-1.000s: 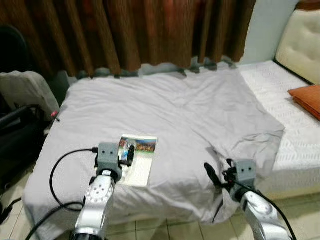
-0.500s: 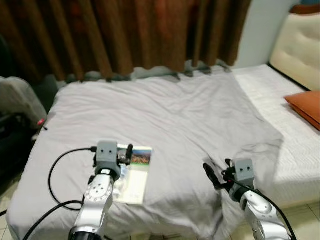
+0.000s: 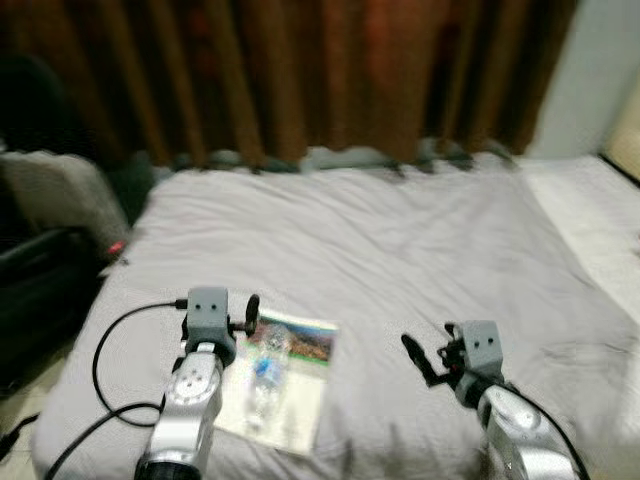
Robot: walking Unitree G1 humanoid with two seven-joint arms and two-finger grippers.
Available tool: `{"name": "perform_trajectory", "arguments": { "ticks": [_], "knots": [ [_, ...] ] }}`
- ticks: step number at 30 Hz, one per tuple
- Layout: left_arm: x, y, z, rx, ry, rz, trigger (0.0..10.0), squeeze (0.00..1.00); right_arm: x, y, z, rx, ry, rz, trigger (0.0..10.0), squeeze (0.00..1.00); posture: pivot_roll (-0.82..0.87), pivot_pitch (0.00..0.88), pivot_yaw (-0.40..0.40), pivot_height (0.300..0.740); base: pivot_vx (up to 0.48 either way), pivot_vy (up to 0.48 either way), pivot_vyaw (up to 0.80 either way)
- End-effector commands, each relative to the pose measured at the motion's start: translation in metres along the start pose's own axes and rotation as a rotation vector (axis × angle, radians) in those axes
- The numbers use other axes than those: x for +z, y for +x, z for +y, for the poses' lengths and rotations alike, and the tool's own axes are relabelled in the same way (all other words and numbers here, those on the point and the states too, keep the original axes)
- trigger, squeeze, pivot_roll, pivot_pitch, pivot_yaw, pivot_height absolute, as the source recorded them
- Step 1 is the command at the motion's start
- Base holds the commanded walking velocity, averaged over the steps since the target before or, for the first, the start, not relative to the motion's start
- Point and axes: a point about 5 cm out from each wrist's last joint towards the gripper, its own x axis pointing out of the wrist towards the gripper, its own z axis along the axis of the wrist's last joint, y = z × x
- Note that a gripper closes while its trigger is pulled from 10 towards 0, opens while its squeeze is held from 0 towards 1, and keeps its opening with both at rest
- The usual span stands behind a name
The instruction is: Clean up the room
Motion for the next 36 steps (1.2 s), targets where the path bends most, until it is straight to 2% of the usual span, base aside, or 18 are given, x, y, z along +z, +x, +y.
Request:
{"name": "perform_trajectory", "arguments": {
  "ticks": [1,7,9,10,13,14,15,16,17,20,21,22,23,24,27,29,31,36],
  "knots": [
    [-0.002,0.006,-0.001,-0.029,0.011,0.037,10.0,0.00,-0.006,-0.002,0.003,0.006,-0.008,0.036,10.0,0.00,-0.03,0.030,0.020,0.740,0.000,0.000,0.00],
    [-0.007,0.025,-0.009,-0.140,0.046,0.123,10.0,0.00,-0.008,-0.006,0.003,-0.013,0.008,0.030,10.0,0.00,-0.04,0.085,0.014,0.740,0.000,0.000,0.00],
    [-0.005,0.039,-0.018,-0.178,0.064,0.189,10.0,0.00,-0.010,-0.015,0.008,-0.007,-0.006,0.037,10.0,0.00,-0.10,0.203,0.014,0.740,0.000,0.000,0.00],
    [-0.005,0.039,-0.018,-0.178,0.064,0.189,10.0,0.00,-0.010,-0.015,0.008,-0.007,-0.006,0.037,10.0,0.00,-0.10,0.203,0.014,0.740,0.000,0.000,0.00],
    [0.004,0.050,-0.019,-0.132,0.063,0.221,10.0,0.00,-0.015,-0.041,0.019,0.001,-0.040,0.057,10.0,0.00,-0.18,0.379,0.012,0.740,0.000,0.000,0.00],
    [0.004,0.050,-0.019,-0.132,0.063,0.221,10.0,0.00,-0.015,-0.041,0.019,0.001,-0.040,0.057,10.0,0.00,-0.18,0.379,0.012,0.740,0.000,0.000,0.00],
    [0.007,0.052,-0.017,-0.110,0.054,0.221,10.0,0.00,-0.014,-0.049,0.022,0.002,-0.048,0.061,10.0,0.00,-0.19,0.401,0.015,0.740,0.000,0.000,0.00],
    [0.011,0.054,-0.016,-0.094,0.048,0.214,10.0,0.00,-0.011,-0.060,0.026,0.003,-0.063,0.058,10.0,0.00,-0.24,0.473,0.015,0.740,0.000,0.000,0.00],
    [0.011,0.054,-0.016,-0.094,0.048,0.214,10.0,0.00,-0.011,-0.060,0.026,0.003,-0.063,0.058,10.0,0.00,-0.24,0.473,0.015,0.740,0.000,0.000,0.00],
    [0.022,0.059,-0.019,-0.078,0.024,0.181,10.0,0.00,0.004,-0.084,0.044,0.018,-0.030,0.006,10.0,0.00,-0.30,0.577,0.020,0.740,0.000,0.000,0.00],
    [0.022,0.059,-0.019,-0.078,0.024,0.181,10.0,0.00,0.004,-0.084,0.044,0.018,-0.030,0.006,10.0,0.00,-0.30,0.577,0.020,0.740,0.000,0.000,0.00],
    [0.027,0.061,-0.018,-0.071,0.022,0.164,10.0,0.00,0.010,-0.089,0.055,0.049,-0.014,-0.012,10.0,0.00,-0.33,0.638,0.025,0.740,0.000,0.000,0.00],
    [0.031,0.063,-0.016,-0.056,0.027,0.144,10.0,0.00,0.013,-0.091,0.067,0.090,-0.007,-0.028,10.0,0.00,-0.35,0.658,0.022,0.740,0.000,0.000,0.00],
    [0.031,0.063,-0.016,-0.056,0.027,0.144,10.0,0.00,0.013,-0.091,0.067,0.090,-0.007,-0.028,10.0,0.00,-0.35,0.658,0.022,0.740,0.000,0.000,0.00],
    [0.037,0.064,-0.009,-0.014,0.045,0.117,10.0,0.00,0.013,-0.096,0.082,0.139,-0.017,-0.029,10.0,0.00,-0.35,0.686,0.027,0.740,0.000,0.000,0.00],
    [0.033,0.063,-0.005,0.019,0.012,0.120,10.0,0.00,0.012,-0.098,0.087,0.114,-0.005,-0.018,10.0,0.00,-0.34,0.703,0.036,0.740,0.000,0.000,0.00],
    [0.029,0.062,-0.009,0.004,0.019,0.129,10.0,0.00,0.014,-0.100,0.088,0.104,0.004,-0.008,10.0,0.00,-0.34,0.711,0.039,0.740,0.000,0.000,0.00],
    [0.020,0.059,-0.021,-0.032,-0.032,0.163,10.0,0.00,0.016,-0.104,0.092,0.103,0.012,0.006,10.0,0.00,-0.35,0.709,0.034,0.740,0.000,0.000,0.00]
  ]
}}
